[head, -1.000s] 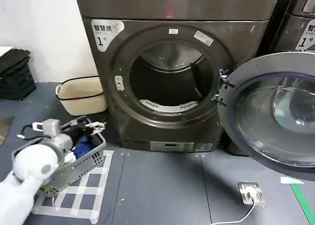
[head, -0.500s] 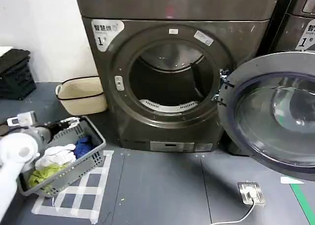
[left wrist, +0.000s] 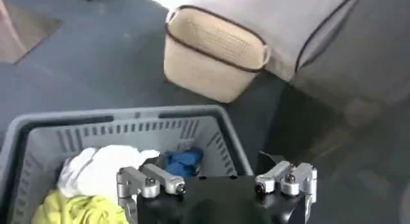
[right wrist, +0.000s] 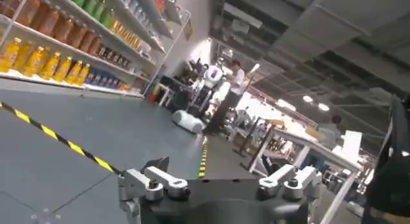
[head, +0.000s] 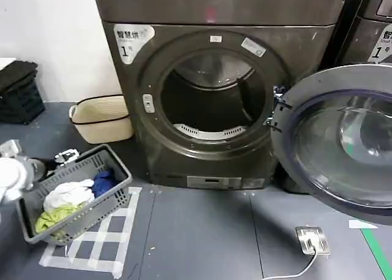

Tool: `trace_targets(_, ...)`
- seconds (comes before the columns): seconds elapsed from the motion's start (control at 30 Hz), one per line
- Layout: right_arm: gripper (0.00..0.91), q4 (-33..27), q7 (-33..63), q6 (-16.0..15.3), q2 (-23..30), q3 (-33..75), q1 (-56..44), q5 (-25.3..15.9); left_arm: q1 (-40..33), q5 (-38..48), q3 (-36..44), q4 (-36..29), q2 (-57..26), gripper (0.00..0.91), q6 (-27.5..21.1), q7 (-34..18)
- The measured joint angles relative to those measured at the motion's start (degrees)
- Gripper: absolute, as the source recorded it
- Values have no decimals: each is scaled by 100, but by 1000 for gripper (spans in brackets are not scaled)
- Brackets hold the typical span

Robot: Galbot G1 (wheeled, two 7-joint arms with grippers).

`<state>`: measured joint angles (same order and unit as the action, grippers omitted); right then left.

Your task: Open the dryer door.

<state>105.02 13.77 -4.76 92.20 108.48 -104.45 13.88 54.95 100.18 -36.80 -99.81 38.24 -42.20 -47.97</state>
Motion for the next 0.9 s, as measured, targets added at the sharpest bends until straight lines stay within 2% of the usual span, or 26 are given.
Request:
trace_targets(0.13,907,33,-8,-7,-3,-70,5,3,-114,385,31,200,-63,907,2,-180)
trace_targets(0.43,907,111,-109,2,-74,-96,-57,174,-692,1630,332,825,-271,907,2,-994)
trace_targets(0.7,907,95,-179,84,-90,-128,-25,243,-907,2615,344,1456,-269,907,5,-1300)
trace_targets(0.9,907,133,-248,115,-66,-110,-17,464,-937,2899,255,1588,-169,907,267,-1436)
